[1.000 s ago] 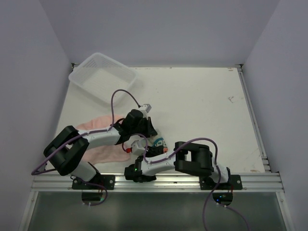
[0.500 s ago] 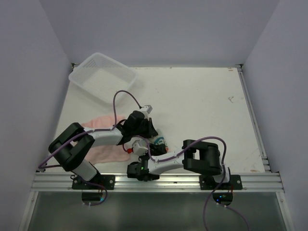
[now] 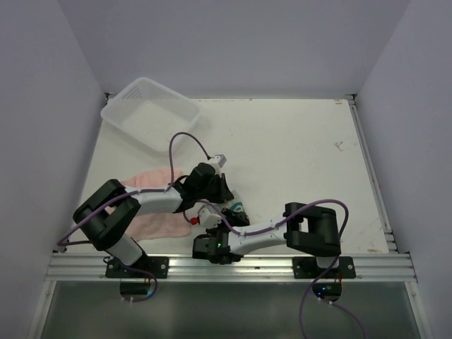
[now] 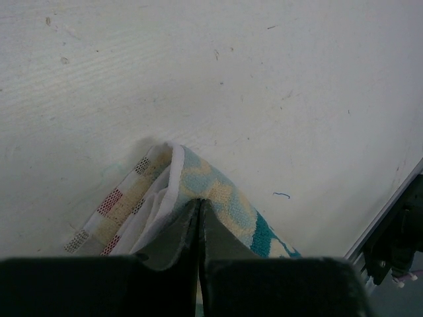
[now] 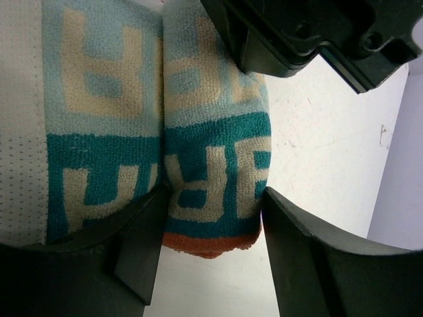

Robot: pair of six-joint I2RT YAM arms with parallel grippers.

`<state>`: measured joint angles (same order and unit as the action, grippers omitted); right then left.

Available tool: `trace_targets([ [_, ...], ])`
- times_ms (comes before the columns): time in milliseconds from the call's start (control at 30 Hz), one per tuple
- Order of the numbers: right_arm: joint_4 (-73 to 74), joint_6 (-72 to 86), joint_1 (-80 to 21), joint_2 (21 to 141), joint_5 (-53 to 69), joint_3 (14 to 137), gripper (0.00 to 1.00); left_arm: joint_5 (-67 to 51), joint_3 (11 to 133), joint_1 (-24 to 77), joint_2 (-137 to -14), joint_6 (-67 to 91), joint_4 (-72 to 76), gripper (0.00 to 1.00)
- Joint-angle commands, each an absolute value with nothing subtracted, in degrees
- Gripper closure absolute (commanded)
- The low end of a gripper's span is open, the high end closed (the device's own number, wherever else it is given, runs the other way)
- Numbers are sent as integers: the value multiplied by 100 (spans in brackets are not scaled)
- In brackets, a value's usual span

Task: Roll the towels
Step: Roll the towel

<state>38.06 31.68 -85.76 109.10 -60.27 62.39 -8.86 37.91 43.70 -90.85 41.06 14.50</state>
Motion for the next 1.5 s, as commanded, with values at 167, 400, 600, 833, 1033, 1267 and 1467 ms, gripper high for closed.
trace_targets([
  [167,3208,4061,-8481,9985,-5757,6346,34,-589,3630,4351,-9378,3938,1099,95],
  [400,3041,3990,-8481,9905,-5634,6135,24,-580,3621,4351,-9396,3946,1107,96],
  [600,2848,3929,-8481,9493,-5283,5942,17,-554,3639,4351,-9413,3911,1063,96],
  [833,2909,3920,-8490,8965,-4983,5793,13,-545,3639,4351,-9413,3911,1063,96],
  [1033,3050,3929,-8482,8781,-5133,5660,12,-536,3656,4351,-9413,3920,1055,96],
  [1267,2848,4175,-8481,8648,-5440,5362,14,-606,3648,4351,-9334,3937,1011,96],
  [1467,2760,4201,-8481,8806,-5502,5326,15,-607,3717,4351,-8790,3946,774,93],
])
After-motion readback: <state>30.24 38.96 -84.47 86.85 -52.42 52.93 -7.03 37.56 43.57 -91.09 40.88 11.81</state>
